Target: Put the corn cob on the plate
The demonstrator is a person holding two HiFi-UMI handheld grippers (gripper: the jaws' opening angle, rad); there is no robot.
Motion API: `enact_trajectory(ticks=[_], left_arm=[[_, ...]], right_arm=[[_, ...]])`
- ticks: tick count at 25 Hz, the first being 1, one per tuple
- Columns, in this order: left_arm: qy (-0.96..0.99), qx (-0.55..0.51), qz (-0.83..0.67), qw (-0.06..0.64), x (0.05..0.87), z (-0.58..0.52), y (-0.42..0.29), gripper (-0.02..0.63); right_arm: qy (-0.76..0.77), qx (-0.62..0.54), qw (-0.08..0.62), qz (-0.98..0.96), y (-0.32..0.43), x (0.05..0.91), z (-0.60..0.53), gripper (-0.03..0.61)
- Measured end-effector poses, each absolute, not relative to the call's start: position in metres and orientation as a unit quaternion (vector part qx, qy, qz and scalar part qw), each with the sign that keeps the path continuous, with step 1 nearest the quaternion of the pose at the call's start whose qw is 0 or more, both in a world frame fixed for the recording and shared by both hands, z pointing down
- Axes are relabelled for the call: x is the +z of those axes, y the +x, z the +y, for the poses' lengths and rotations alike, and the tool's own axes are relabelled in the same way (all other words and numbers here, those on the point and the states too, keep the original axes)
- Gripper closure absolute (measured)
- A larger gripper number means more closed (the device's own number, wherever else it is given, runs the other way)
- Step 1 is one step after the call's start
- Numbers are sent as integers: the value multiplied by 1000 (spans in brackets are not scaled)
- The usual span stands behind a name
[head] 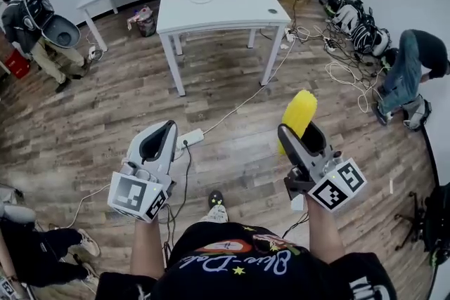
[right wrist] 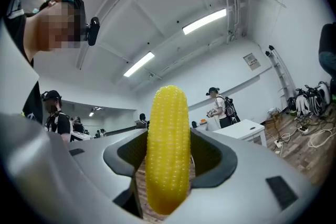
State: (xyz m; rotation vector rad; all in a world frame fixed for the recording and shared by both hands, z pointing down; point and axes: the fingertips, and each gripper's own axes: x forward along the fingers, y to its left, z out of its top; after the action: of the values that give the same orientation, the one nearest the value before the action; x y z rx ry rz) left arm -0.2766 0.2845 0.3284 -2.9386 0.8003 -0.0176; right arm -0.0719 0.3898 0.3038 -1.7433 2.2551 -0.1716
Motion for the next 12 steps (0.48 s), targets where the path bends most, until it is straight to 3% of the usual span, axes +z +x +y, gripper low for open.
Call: enact_trajectory(ticks=[12], left_arm=[[-960,-7,279,15,346,146,-238,615]], right_arm=[[-588,-90,149,790,-33,306,249,341]])
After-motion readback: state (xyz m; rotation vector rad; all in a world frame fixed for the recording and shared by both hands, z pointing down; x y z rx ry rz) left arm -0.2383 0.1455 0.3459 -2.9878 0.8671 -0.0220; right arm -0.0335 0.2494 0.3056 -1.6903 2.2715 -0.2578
